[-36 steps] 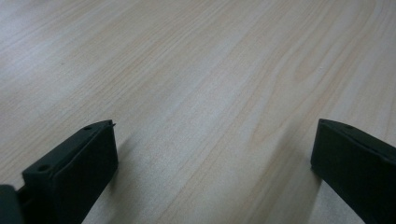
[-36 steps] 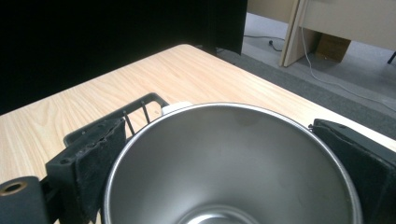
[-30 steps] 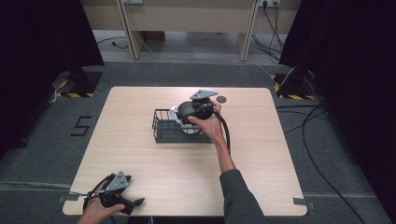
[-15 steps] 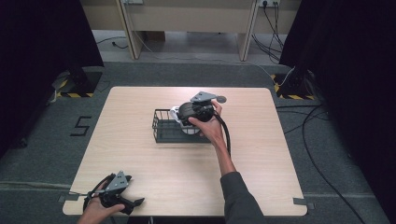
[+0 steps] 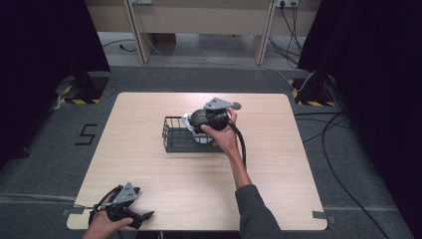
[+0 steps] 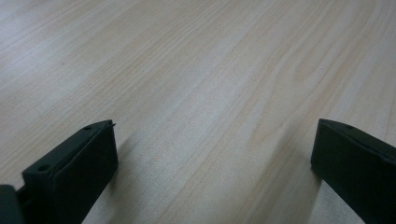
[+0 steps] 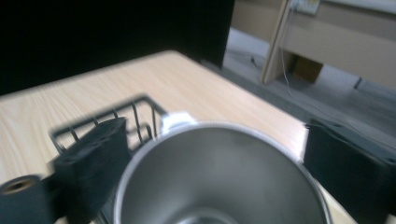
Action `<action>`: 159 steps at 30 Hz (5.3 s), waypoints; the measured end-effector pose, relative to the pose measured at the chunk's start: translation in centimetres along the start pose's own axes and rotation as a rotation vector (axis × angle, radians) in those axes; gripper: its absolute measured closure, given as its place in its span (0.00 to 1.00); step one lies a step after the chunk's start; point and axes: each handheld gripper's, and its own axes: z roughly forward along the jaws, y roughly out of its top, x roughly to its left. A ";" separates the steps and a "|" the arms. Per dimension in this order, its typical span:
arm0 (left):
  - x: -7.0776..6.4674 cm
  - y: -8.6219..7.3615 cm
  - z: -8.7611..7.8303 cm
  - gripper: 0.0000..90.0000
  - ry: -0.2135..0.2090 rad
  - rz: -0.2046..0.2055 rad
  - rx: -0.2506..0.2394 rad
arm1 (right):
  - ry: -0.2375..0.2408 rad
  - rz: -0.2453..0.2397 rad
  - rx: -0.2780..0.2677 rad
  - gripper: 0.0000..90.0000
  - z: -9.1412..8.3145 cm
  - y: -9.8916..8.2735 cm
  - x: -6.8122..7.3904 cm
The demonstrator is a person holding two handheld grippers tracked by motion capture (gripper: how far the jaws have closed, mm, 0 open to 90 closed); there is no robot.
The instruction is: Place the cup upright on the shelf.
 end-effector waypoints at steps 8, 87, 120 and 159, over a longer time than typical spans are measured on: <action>0.0 0.0 0.0 0.00 0.001 0.001 0.001 | -0.003 0.013 -0.022 0.14 -1.2 0.9 -0.1; 0.0 0.0 0.0 0.00 0.006 0.002 -0.002 | 0.016 0.125 -0.065 0.18 -14.2 -7.5 3.6; 0.0 0.0 0.0 0.00 0.008 0.002 -0.002 | 0.009 0.178 0.070 0.17 -17.3 -15.6 7.0; 0.0 0.0 0.1 0.00 0.008 0.001 -0.003 | -0.003 0.201 0.123 0.17 -19.8 -17.9 9.3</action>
